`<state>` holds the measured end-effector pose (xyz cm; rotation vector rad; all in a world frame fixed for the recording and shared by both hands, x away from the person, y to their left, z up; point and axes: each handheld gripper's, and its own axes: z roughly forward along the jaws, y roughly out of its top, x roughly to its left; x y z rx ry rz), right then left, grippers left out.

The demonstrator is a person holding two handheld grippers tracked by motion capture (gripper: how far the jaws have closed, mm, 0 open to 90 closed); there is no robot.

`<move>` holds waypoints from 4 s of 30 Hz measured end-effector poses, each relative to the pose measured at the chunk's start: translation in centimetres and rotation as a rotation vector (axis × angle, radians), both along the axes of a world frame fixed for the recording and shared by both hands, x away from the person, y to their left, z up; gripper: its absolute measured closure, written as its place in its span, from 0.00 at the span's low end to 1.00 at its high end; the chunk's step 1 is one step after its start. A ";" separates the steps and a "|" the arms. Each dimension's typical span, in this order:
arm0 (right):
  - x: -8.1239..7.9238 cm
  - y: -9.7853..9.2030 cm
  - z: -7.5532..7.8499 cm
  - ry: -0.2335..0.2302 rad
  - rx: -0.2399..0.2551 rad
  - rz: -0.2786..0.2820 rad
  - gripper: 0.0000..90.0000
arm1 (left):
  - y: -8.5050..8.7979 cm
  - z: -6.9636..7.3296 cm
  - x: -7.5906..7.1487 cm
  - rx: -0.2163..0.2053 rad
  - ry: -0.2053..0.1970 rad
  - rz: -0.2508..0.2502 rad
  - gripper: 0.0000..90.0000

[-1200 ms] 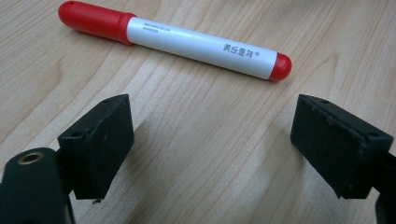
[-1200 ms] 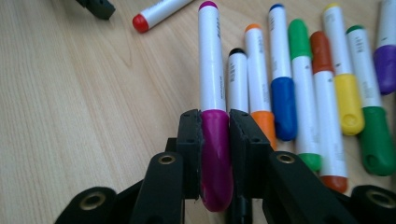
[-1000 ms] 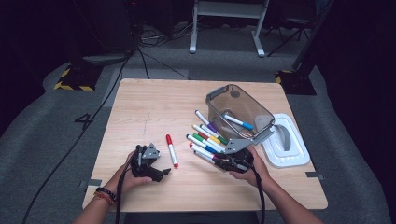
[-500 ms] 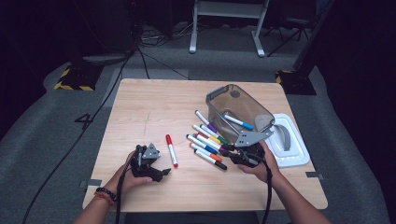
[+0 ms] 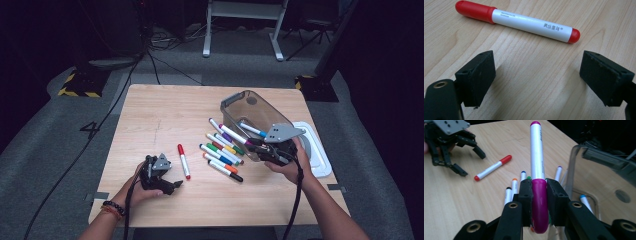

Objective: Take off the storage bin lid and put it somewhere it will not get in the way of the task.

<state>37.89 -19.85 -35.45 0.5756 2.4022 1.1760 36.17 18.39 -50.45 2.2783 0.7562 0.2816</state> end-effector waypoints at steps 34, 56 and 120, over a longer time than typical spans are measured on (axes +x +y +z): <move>9.4 -2.8 -0.9 0.115 -0.099 -0.186 0.83 | 0.0 0.0 0.0 0.000 0.000 0.000 0.15; 12.2 -0.8 -3.3 0.262 -0.215 -0.189 0.83 | 0.0 0.0 0.0 0.000 0.000 0.000 0.15; -2.7 -2.1 -1.8 0.061 0.055 0.059 0.42 | 0.0 0.0 0.0 0.000 0.000 0.000 0.15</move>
